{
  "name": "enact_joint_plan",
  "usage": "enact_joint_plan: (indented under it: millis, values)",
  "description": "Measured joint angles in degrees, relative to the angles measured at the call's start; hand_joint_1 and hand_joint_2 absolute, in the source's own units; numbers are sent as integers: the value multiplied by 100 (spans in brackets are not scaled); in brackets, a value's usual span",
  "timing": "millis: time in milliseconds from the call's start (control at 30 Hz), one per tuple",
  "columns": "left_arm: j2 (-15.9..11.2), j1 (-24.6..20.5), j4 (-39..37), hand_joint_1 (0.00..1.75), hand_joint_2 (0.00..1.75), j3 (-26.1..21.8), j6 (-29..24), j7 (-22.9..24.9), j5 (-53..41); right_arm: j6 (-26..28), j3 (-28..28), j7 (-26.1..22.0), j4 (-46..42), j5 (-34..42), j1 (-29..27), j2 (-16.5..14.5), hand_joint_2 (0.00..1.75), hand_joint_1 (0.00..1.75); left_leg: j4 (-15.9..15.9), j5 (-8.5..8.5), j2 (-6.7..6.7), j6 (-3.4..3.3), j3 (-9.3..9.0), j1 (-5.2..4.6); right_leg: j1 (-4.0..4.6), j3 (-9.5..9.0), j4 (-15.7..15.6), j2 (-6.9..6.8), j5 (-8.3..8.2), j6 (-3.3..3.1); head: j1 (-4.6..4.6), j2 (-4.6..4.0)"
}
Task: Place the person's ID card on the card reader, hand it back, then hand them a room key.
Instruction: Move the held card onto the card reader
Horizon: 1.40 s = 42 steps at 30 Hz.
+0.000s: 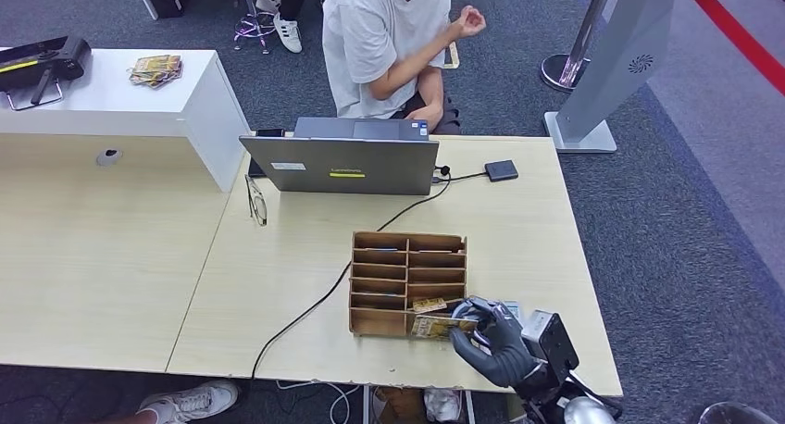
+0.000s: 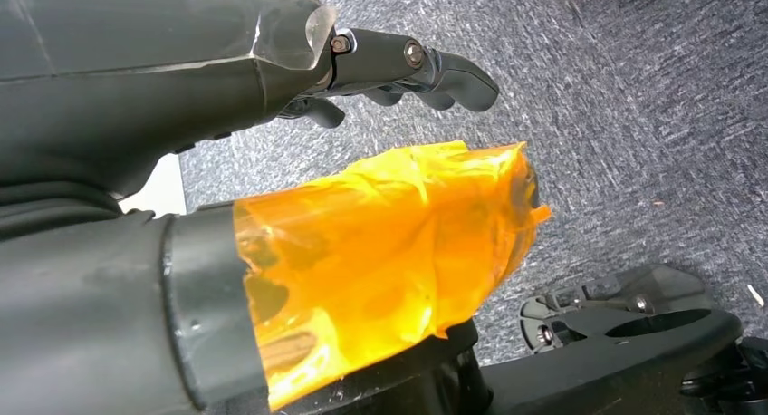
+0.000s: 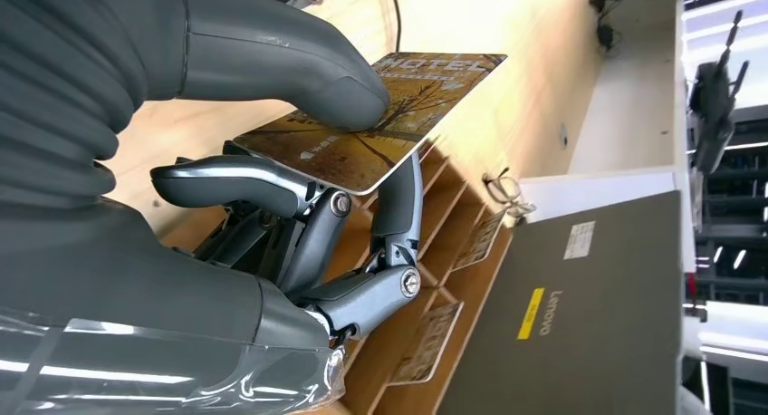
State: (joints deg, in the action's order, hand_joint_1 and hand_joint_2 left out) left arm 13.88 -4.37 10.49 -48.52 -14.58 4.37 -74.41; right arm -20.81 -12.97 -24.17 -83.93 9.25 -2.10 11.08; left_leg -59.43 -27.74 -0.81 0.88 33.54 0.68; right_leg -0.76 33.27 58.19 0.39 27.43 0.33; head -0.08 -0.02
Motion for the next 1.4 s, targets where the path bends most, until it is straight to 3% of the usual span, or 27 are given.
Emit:
enact_joint_plan:
  millis: [1400]
  values:
    - [-3,1,0,0,0,0,-22,0,-18,259,861,138,664,-310,-190,263,175,175,-1,-1,0,-2,0,0,0,0,-1,0,0,0,-1,0]
